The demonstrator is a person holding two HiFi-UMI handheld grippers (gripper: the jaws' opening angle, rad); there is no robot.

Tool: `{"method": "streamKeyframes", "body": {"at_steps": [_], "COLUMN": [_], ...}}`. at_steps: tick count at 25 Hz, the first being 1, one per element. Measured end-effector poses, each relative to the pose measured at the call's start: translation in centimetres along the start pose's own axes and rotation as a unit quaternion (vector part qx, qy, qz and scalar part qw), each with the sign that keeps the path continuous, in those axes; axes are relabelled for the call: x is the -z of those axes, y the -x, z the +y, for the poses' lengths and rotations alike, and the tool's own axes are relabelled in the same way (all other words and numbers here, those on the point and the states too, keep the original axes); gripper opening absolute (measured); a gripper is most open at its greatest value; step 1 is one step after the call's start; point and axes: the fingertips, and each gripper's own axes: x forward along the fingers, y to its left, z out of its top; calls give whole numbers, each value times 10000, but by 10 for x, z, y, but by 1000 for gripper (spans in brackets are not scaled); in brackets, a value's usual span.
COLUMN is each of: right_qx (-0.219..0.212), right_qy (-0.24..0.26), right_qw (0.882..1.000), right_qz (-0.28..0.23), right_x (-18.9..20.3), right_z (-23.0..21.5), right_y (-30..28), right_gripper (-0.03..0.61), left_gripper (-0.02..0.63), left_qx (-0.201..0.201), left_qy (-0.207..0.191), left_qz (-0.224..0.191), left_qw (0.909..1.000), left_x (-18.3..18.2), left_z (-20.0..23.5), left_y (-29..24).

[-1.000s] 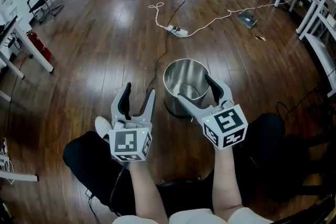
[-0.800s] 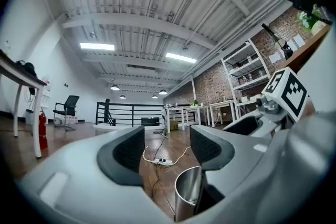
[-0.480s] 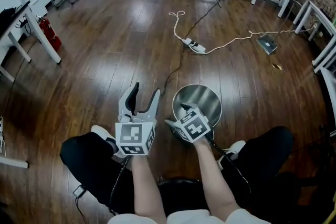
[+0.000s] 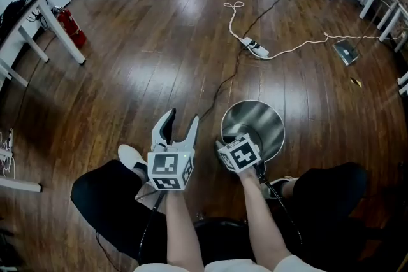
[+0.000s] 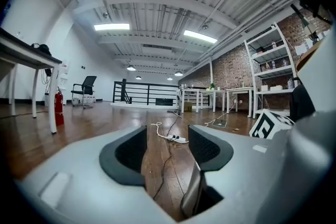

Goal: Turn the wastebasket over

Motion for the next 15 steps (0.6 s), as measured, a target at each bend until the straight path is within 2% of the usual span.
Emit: {"method": "streamKeyframes", "body": {"at_steps": [3, 5, 8, 11, 13, 15], "right_qx": [-343, -596, -1162, -1603, -1698, -1434], "right_qy": [-121, -401, -994, -1413, -1674, -1936], "right_qw": [9976, 9915, 9711, 9474, 9334, 9280], "right_qz": [-586, -1089, -1833, -2384, -2681, -2842], "right_x": [-24, -40, -52, -40, -29, -19], "right_z": [0, -4, -14, -31, -47, -69], "right_y": [23, 45, 71, 73, 72, 73], "right_gripper": [49, 49, 41, 37, 38, 42], "left_gripper": [270, 265, 265, 265, 265, 265], "left_qx": [-170, -226, -235, -236, -265, -318], "left_qy": [107, 171, 173, 209, 244, 290], "left_qz": [65, 101, 235, 384, 469, 545], "left_qw": [9998, 9995, 9993, 9988, 9982, 9976], "left_x": [7, 13, 24, 40, 50, 58], "left_z": [14, 19, 22, 23, 25, 28], "left_y": [6, 9, 10, 12, 10, 9]}}
